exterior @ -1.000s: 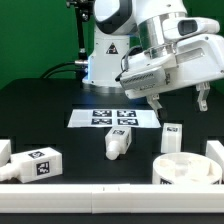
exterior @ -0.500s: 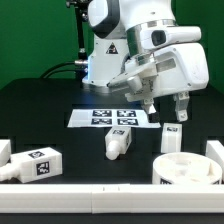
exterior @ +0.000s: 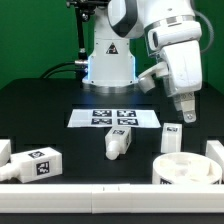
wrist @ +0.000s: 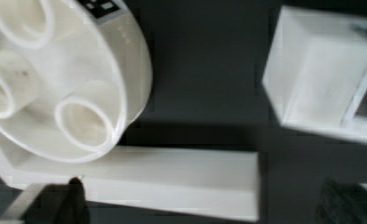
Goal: Assemble stool
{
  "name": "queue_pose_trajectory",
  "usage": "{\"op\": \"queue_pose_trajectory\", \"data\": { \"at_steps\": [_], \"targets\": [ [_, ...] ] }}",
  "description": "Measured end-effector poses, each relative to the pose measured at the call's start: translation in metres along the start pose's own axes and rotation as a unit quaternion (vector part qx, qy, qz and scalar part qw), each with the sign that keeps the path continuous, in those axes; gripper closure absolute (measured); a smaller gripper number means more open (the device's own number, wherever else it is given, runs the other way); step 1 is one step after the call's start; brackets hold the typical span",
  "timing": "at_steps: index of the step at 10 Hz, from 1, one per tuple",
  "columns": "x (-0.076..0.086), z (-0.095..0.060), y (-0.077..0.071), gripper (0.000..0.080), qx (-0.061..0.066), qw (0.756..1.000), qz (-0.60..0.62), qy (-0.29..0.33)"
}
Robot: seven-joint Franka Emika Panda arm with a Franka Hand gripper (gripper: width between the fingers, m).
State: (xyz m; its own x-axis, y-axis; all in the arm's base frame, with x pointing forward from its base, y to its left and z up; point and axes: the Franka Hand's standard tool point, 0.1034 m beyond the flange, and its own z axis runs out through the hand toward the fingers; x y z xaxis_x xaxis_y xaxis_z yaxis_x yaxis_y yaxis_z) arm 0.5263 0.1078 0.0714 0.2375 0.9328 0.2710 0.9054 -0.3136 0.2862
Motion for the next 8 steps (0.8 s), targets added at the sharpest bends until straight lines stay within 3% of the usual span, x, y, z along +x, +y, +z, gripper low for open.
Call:
{"op": "queue_pose_trajectory", "data": {
  "at_steps": [1, 2, 5, 8],
  "targets": [
    [0.0112, 0.0020, -0.0049, 0.0151, 0.001, 0.994, 0.106, 0.001],
    [0.0080, 0.0038, -0.0124, 0.0151, 0.001, 0.994, 0.113, 0.002],
    [0.0040, 0.0046, -0.0111, 0.0151, 0.000, 0.976, 0.218, -0.002],
    [0.0019, 0.0084, -0.0039, 0.0151, 0.005, 0.909, 0.416, -0.021]
  ]
}}
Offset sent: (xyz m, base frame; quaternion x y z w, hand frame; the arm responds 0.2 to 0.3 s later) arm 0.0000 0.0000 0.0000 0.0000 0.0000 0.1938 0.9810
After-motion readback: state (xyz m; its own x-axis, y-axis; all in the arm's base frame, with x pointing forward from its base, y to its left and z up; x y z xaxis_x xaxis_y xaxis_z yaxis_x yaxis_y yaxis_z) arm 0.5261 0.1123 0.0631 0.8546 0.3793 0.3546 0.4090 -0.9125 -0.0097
